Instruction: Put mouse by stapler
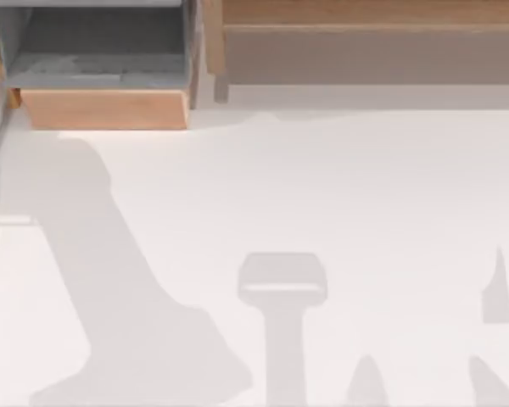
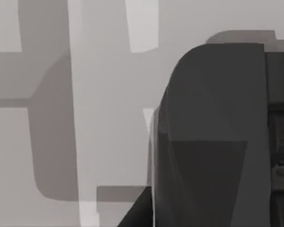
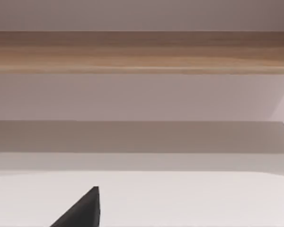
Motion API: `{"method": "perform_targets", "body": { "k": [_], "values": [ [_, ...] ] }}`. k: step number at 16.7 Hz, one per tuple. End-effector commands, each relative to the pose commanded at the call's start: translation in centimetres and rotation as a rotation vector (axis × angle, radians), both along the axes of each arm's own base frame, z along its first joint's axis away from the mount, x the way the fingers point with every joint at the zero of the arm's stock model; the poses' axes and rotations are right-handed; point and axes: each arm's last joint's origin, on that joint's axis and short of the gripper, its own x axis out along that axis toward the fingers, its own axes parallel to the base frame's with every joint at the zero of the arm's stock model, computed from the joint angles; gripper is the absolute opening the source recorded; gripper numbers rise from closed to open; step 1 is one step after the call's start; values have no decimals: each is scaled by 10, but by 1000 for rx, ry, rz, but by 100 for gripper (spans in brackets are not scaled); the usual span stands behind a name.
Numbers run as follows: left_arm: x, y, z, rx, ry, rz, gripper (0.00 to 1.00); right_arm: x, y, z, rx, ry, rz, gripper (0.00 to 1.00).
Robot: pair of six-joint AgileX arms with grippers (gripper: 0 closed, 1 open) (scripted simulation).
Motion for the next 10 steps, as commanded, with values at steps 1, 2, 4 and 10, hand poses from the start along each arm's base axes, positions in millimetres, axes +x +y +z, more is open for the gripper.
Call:
{"method": "perform_targets", "body": {
  "k": [1, 2, 4, 10],
  "values": [
    [-2, 1, 8, 5, -7, 0, 0, 0, 0, 0, 0, 0, 0, 100],
    [-5, 1, 19, 9, -14, 0, 0, 0, 0, 0, 0, 0, 0, 100],
    [-14, -4, 53, 22, -47, -11, 0, 0, 0, 0, 0, 0, 0, 100],
    [-84, -22, 180, 61, -185, -16, 0, 0, 0, 0, 0, 0, 0, 100]
  ]
}}
